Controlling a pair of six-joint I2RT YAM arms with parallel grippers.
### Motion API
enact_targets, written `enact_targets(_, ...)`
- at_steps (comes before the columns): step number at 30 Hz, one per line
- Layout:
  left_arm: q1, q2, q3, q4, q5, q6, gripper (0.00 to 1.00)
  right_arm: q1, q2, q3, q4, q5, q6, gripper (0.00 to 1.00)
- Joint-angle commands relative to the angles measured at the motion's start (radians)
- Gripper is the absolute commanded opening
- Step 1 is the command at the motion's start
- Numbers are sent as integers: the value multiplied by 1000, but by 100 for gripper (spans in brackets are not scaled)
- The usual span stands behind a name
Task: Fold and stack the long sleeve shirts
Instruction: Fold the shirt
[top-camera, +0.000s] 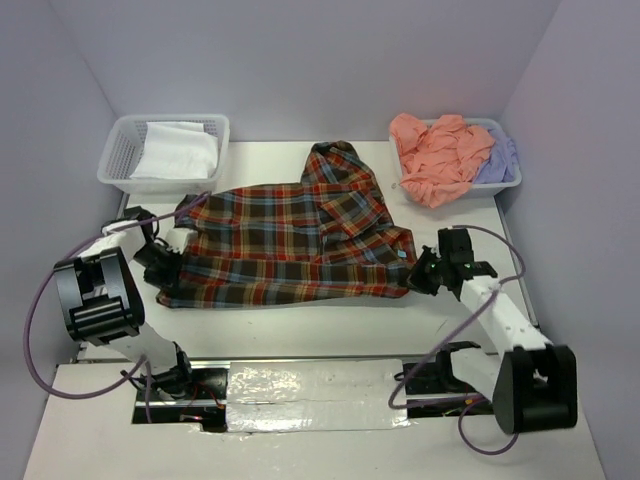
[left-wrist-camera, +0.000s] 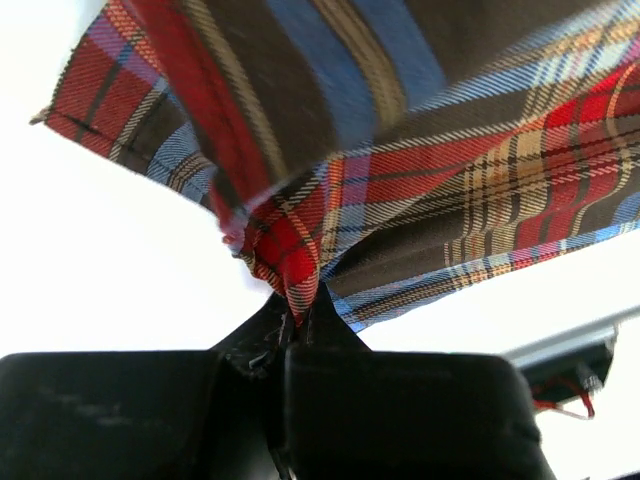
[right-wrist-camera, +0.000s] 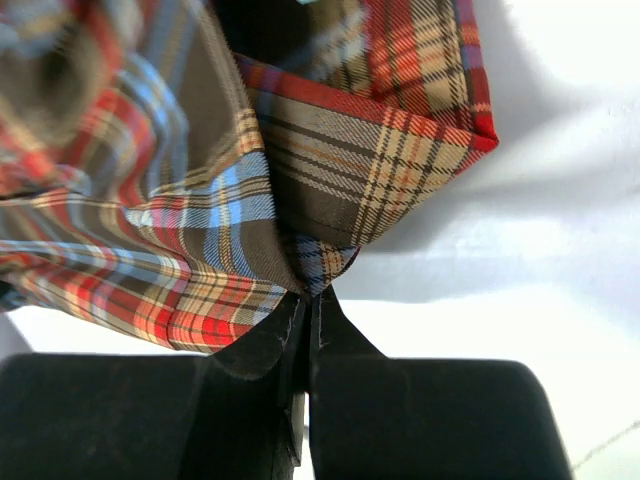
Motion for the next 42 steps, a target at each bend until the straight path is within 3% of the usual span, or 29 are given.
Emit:
enact_targets(1, 22, -92, -17, -79, -105, 105, 0, -21, -116, -10, -137, 89, 12, 0)
enact_targets(6, 2, -150, -98, -115, -78, 125, 0, -8, -170, -46, -184, 67, 43, 0)
enact_targets(7, 0, -150, -115, -117, -95, 131, 6, 2, -184, -56, -192, 69, 46, 3)
enact_targets(8, 2, -149, -131, -110, -103, 134, 16, 3, -187, -51, -195, 67, 57, 31)
enact_targets(9, 0, -149, -160, -101, -115, 137, 33, 3, -187, -45, -197, 72, 61, 47)
enact_targets(10, 2, -146, -168, -89, -142, 131, 56, 3, -184, -8, -209, 93, 58, 65)
enact_targets(11, 0, -138, -168, -81, -155, 130, 67, 3, -178, 21, -226, 121, 51, 69)
enact_targets(13, 3, -134, -112, -104, -164, 116, 77, 6, -164, 141, -269, 207, 8, 71)
enact_targets(15, 3, -140, -4, -159, -156, 101, 79, 32, -161, 260, -309, 300, -20, 72)
enact_targets(18, 2, -155, 184, -228, -111, 67, 88, 142, -160, 344, -309, 356, -51, 60)
enact_targets(19, 0, -163, 230, -239, -95, 56, 88, 196, -160, 349, -291, 360, -63, 38)
enact_targets(21, -12, -172, 351, -277, -13, 41, 86, 388, -143, 322, -187, 322, -72, 8)
enact_targets(23, -55, -187, 411, -304, 81, 41, 77, 498, -94, 293, -94, 234, -92, 0)
enact_targets(24, -137, -192, 407, -314, 98, 38, 59, 587, -15, 283, -26, 186, -115, 0)
enact_targets(26, -257, -213, 309, -293, 109, -6, 45, 682, 76, 302, 7, 158, -150, 0)
enact_targets(27, -413, -224, 251, -205, 53, -40, 40, 760, 161, 325, 22, 166, -187, 0)
enact_targets(28, -495, -250, 118, -168, 31, -50, 41, 778, 202, 332, 26, 166, -190, 0)
enact_targets(30, -698, -276, -10, -85, -48, -34, 46, 772, 281, 294, 90, 108, -169, 0)
enact_targets(31, -746, -300, -67, 7, -84, -36, 46, 763, 297, 271, 114, 91, -157, 0)
enact_targets(34, -798, -293, -194, 119, -171, -31, 45, 704, 354, 184, 188, 52, -105, 0)
enact_targets(37, -798, -237, -211, 179, -260, -45, 46, 631, 382, 158, 196, 64, -77, 0)
enact_targets(42, -798, -155, -263, 252, -342, -68, 46, 546, 425, 127, 102, 175, -2, 0)
